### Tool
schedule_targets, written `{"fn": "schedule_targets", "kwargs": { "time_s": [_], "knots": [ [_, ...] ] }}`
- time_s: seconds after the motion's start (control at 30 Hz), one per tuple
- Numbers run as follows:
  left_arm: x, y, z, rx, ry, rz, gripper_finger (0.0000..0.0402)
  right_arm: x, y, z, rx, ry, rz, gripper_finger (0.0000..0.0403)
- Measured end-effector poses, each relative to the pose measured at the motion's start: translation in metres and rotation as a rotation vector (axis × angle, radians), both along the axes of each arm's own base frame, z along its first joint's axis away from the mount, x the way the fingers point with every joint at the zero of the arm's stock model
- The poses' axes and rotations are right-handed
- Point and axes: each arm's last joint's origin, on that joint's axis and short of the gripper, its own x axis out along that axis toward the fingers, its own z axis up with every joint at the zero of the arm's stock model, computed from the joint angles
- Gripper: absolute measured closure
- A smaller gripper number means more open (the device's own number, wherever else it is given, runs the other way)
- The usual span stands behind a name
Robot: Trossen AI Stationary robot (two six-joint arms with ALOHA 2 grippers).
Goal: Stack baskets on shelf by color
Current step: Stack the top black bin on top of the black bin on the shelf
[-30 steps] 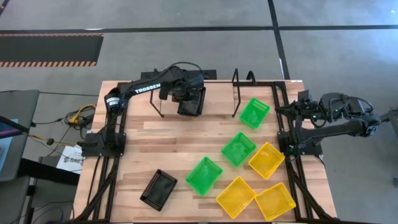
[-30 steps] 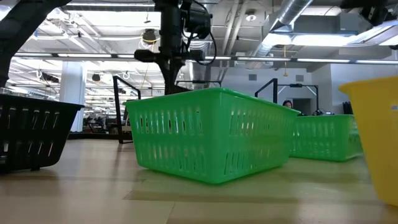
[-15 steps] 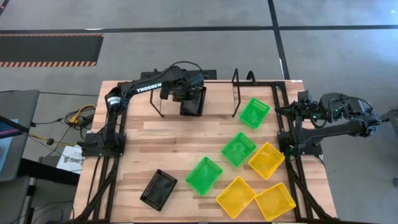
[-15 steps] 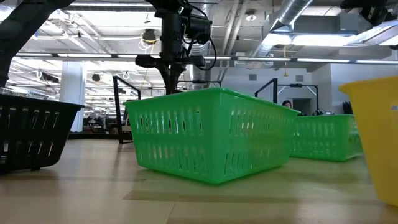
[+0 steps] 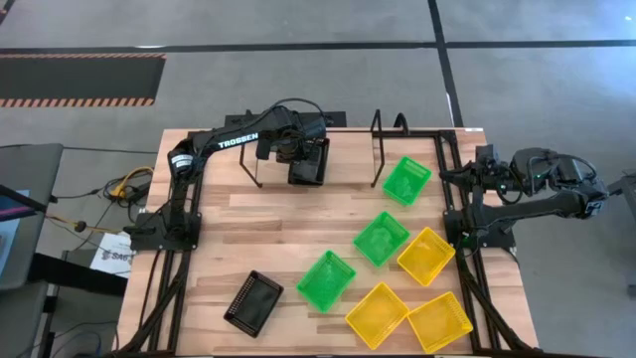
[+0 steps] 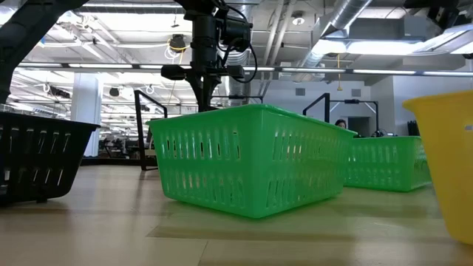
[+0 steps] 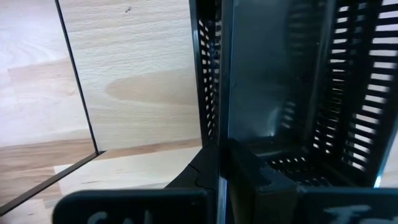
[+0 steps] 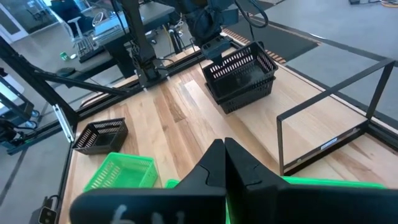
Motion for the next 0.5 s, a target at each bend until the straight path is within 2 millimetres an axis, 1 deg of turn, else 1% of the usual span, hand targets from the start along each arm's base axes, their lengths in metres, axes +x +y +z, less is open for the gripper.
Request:
{"fn": "schedule_targets", "kwargs": {
  "time_s": [0.27,0.4,0.5],
  "knots": [
    [0.002,-0.002,0.000,0.009,-0.004,0.009,0.0401,0.000,0.000,0.000,0.000,-0.002,0.002,0.0395],
    [0.005,-0.002,-0.009,-0.007,0.020,0.004,0.0401,0.000,0.000,0.000,0.001,-0.002,0.007,0.0395],
    [0.013,0.000,-0.019,-0.014,0.011,-0.009,0.0401,0.000,0.000,0.000,0.002,-0.001,0.015,0.0395]
  ]
}}
